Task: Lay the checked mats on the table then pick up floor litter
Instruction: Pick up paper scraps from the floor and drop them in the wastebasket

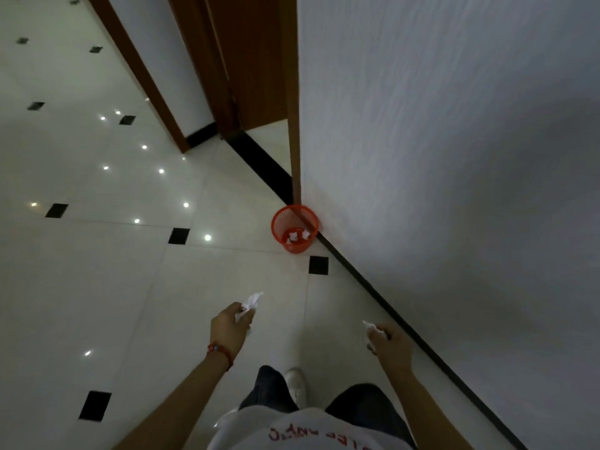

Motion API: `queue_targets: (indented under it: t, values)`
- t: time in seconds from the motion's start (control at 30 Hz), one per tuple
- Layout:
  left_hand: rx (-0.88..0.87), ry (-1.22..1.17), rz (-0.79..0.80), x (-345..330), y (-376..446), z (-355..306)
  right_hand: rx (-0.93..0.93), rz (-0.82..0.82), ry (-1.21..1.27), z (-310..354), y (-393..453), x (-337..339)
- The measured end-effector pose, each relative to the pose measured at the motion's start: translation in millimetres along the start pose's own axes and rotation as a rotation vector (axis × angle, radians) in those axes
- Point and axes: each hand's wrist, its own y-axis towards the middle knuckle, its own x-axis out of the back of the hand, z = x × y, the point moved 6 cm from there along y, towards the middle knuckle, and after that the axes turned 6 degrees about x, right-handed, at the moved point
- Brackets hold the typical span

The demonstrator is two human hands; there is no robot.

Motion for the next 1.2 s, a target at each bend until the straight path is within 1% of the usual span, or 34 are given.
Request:
queue_targets:
  t: [0.2, 0.33, 0.43, 0.5, 0.67, 0.73, 0.8, 0.87, 1.0, 1.1, 1.2]
  values:
    - [-0.05, -0.01, -0.02, 8.7, 75.6, -57.2, -0.077, 0.019, -0.005, 30.6, 49.6, -29.9]
    - [-0.034, -0.012, -0.017, 4.9, 127.2, -83.3, -0.129, 0.038, -0.008, 48.4, 107.4, -46.4]
    - [0.034, 0.029, -0.007, 11.2, 158.2, -91.5, -0.166, 0.071, -0.052, 61.5, 146.0, -61.5]
    - [0.082, 0.044, -0.019, 19.4, 177.3, -93.5, -0.181, 0.077, -0.041, 86.8, 165.6, -72.9]
    - [0.113, 0.133, 0.018, 44.7, 234.2, -111.7, -0.142, 0.084, 0.005, 168.4, 222.5, -106.9]
    - [0.116, 0.182, 0.052, 51.8, 263.3, -114.2, -0.126, 0.062, -0.015, 191.8, 240.8, -121.8]
    - [0.12, 0.219, 0.124, 55.3, 297.7, -120.1, -0.144, 0.017, -0.033, 207.5, 258.5, -136.4]
    - [0.074, 0.282, 0.2, 60.4, 335.0, -133.2, -0.183, -0.049, -0.018, 215.0, 268.6, -151.5]
    - [-0.057, 0.424, 0.354, 73.6, 414.3, -169.6, -0.351, -0.249, 0.078, 211.0, 259.1, -186.5]
    - [-0.106, 0.497, 0.421, 82.9, 464.2, -196.0, -0.468, -0.33, 0.149, 207.9, 240.0, -220.5]
    - [-0.179, 0.573, 0.473, 79.9, 497.2, -218.1, -0.55, -0.361, 0.21, 202.4, 219.6, -256.1]
